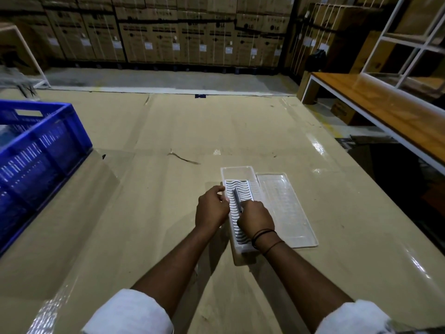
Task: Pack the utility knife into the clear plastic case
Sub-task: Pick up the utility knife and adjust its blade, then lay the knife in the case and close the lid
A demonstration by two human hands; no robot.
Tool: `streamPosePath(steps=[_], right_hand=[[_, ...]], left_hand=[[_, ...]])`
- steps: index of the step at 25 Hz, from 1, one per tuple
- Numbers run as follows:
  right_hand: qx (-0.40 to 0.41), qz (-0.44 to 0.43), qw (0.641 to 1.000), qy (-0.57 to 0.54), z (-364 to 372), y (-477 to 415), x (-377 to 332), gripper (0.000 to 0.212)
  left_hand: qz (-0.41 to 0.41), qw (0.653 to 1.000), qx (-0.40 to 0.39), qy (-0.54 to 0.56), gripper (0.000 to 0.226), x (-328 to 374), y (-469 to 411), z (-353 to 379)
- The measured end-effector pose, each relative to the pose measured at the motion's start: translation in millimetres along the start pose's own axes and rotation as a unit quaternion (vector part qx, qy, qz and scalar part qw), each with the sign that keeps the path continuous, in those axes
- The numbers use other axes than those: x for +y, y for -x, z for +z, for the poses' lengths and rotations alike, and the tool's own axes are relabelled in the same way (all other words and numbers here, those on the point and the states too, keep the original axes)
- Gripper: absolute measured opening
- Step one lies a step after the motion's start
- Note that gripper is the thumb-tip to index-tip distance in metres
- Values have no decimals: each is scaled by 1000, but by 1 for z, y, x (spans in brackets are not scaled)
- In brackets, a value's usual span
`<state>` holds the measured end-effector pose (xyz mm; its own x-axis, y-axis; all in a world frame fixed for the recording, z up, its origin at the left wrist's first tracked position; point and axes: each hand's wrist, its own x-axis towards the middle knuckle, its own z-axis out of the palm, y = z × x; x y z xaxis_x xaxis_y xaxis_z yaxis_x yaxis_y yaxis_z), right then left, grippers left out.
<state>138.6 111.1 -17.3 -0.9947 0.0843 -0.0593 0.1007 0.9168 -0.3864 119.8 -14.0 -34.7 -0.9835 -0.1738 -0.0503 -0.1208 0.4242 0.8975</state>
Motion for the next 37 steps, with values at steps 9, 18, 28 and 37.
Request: streamPosePath(steps=[9,18,28,37], right_hand=[[-15,15,999,38,1,1,-3,25],[-41,14,999,31,-2,-2,-2,28],[80,163,983,32,-46,-20,60,59],[-56,311,948,36,-33,-27,99,127]], left_hand=[[-12,1000,-6,3,44,-2,-3,2],[-9,1000,-6,18,48,-3,-5,3],[-9,1000,-4,27,45,-4,-6,3],[-18,999,-4,34,38,-3,-6,2]])
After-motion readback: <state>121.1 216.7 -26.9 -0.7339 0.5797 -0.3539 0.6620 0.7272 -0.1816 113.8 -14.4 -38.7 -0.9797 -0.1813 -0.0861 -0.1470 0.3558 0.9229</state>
